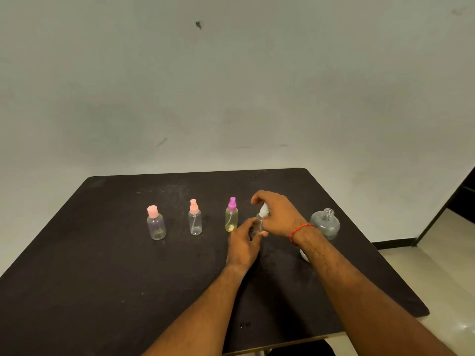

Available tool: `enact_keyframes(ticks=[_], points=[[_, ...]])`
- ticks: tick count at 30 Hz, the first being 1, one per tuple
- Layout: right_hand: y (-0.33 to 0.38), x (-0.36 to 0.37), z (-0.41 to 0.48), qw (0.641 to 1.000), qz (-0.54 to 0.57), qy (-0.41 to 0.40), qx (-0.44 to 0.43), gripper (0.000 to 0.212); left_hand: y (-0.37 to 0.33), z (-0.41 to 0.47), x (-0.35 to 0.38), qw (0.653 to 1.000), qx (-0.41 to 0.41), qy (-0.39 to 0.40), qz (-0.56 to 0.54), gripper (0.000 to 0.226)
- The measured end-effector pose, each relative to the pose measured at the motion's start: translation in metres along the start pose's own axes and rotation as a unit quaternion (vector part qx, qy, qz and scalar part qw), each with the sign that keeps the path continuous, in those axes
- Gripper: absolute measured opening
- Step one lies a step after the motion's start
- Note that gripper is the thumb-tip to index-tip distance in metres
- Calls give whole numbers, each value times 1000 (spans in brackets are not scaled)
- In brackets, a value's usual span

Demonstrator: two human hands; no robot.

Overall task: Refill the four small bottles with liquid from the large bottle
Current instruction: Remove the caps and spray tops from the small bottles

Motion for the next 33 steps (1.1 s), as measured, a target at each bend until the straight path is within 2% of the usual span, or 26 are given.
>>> enact_keyframes(ticks=[2,4,7,10,13,16,18,22,26,30,33], points=[[-6,-3,0,999,-8,-24,25,45,-1,-1,1,1000,3,2,-8,27],[-14,-5,2,996,-54,-39,64,37,-1,-1,1,1000,-1,5,-9,28],[-21,-4,4,989,-97,-22,107,30,-1,-1,0,1000,-7,5,7,33],[-15,-1,5,993,-86,-7,80,16,1,1,1,1000,-7,9,4,33],[-4,4,4,997,-73,17,22,21,2,0,0,1000,0,1,4,30],[1,2,1,1000,-23,10,2,33,1,-1,0,1000,0,-4,-1,27],[-4,-3,0,999,-33,-14,20,38,0,-1,1,1000,2,0,-7,26],[-19,-9,3,990,-101,-33,95,32,1,0,1,1000,-2,1,6,33],[-12,-8,2,992,-92,-7,81,10,0,0,1,1000,2,3,16,33],[0,-3,-1,997,-64,25,21,19,0,-1,0,1000,3,-2,21,32],[-5,-7,-4,999,-25,4,38,35,-3,-2,0,1000,4,1,14,27]])
Point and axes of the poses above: each hand's wrist, its own z-axis towards the middle knuckle, its own x-axis out of the palm, y = z × x, the point moved 10 cm from there along z, towards the middle knuckle, and after that the axes turned 2 degrees about x, right-handed, at the moved point
